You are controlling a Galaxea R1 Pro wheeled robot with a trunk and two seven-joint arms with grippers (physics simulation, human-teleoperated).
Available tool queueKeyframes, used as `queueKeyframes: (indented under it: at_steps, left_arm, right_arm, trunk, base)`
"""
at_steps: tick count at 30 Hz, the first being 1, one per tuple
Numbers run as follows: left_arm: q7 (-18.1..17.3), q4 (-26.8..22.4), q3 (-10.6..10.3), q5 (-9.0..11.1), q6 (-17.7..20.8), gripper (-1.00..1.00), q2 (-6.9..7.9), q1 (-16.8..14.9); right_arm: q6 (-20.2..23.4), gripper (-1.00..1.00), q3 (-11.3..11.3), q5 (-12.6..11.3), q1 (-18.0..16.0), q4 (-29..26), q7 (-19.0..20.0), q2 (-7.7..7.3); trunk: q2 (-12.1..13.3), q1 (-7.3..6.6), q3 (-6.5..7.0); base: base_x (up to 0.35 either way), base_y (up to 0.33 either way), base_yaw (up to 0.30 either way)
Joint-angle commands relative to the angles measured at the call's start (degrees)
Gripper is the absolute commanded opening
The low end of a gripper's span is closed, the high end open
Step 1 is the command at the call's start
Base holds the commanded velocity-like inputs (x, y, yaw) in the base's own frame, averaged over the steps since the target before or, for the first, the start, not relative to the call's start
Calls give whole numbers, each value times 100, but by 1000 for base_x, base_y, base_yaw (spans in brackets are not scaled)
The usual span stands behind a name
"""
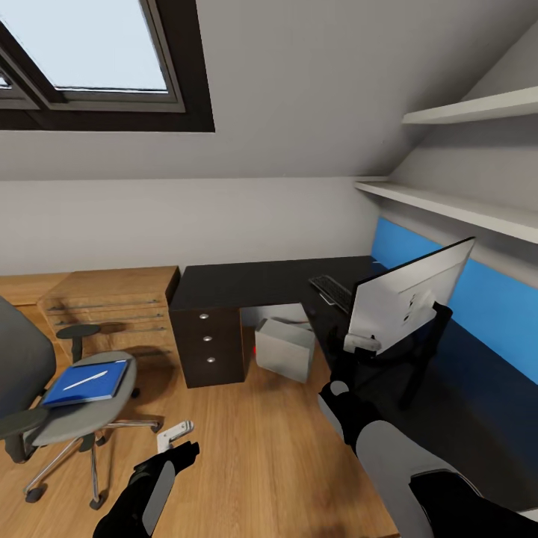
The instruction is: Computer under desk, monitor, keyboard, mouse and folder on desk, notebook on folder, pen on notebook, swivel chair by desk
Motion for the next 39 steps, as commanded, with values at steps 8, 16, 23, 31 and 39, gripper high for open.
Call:
queueKeyframes:
  at_steps: [8, 16, 23, 31, 39]
  left_arm:
    - [32, -11, 9, 61, 24, 100, -12, -4]
    - [32, -11, 9, 61, 24, 100, -13, -2]
    - [32, -11, 7, 61, 24, 100, -13, -2]
    - [31, -11, 8, 61, 24, 100, -13, -3]
    - [30, -11, 9, 61, 24, 100, -13, -2]
  right_arm:
    - [7, 100, 26, 31, -7, 10, -181, -2]
    - [7, 100, 20, 23, -7, 8, -339, 0]
    - [7, 100, 22, 14, -7, 8, -539, 6]
    - [7, 100, 14, 13, -7, 8, -555, 7]
    - [7, 100, 21, 12, -7, 8, -556, 7]
  trunk:
    - [-12, 3, -12]
    - [-12, 3, -12]
    - [-12, 3, -12]
    - [-12, 3, -12]
    - [-12, 3, -12]
  base:
    - [0, 0, 0]
    - [0, 0, 0]
    - [0, 0, 0]
    - [0, 0, 0]
    - [1, 1, 0]
